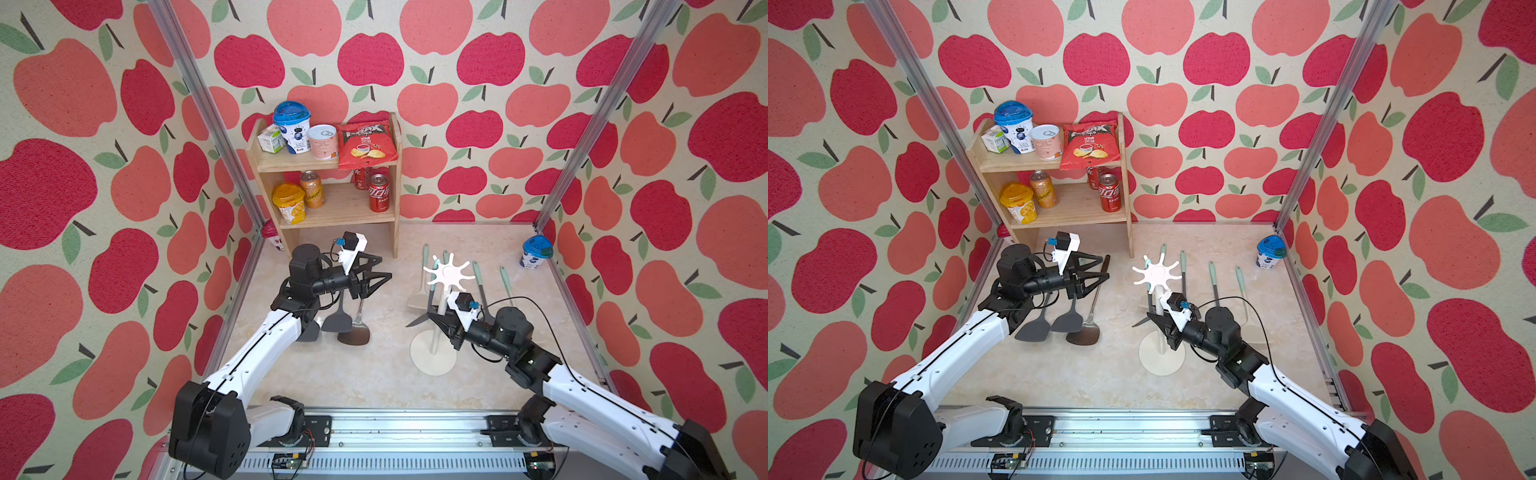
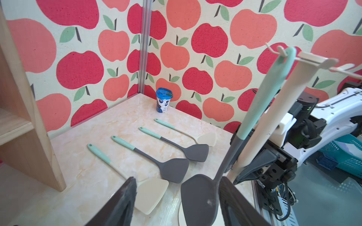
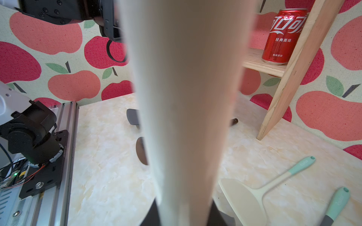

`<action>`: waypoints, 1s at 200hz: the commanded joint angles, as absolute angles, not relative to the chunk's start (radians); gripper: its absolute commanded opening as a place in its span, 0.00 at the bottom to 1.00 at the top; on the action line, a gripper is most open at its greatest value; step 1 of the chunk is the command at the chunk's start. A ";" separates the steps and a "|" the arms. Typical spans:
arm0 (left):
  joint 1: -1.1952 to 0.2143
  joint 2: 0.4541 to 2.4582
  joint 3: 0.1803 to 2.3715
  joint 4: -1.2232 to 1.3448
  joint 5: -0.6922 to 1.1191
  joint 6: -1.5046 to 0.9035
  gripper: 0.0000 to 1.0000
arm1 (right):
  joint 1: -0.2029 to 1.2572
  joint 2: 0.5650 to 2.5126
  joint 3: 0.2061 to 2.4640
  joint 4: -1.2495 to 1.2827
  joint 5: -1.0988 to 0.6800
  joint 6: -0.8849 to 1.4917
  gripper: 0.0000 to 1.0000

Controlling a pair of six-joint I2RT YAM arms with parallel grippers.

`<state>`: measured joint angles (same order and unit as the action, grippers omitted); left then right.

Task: Take the spatula off the kitchen utensil rack
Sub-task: Take off the spatula from the rack.

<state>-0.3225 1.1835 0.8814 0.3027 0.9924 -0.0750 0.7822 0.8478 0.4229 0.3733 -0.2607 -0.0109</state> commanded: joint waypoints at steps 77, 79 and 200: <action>-0.461 1.180 0.993 0.204 1.229 0.055 0.71 | 0.776 0.806 0.362 0.303 -0.325 -0.048 0.00; -0.466 1.182 0.996 0.196 1.228 0.061 0.71 | 0.776 0.805 0.360 0.304 -0.326 -0.049 0.00; -0.577 1.437 1.080 0.420 1.244 -0.029 0.67 | 0.775 0.783 0.359 0.290 -0.339 -0.058 0.00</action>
<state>-0.5541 1.3907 1.0309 0.2943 1.2045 0.0250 0.7776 0.7788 0.3801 0.3794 -0.3069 -0.0299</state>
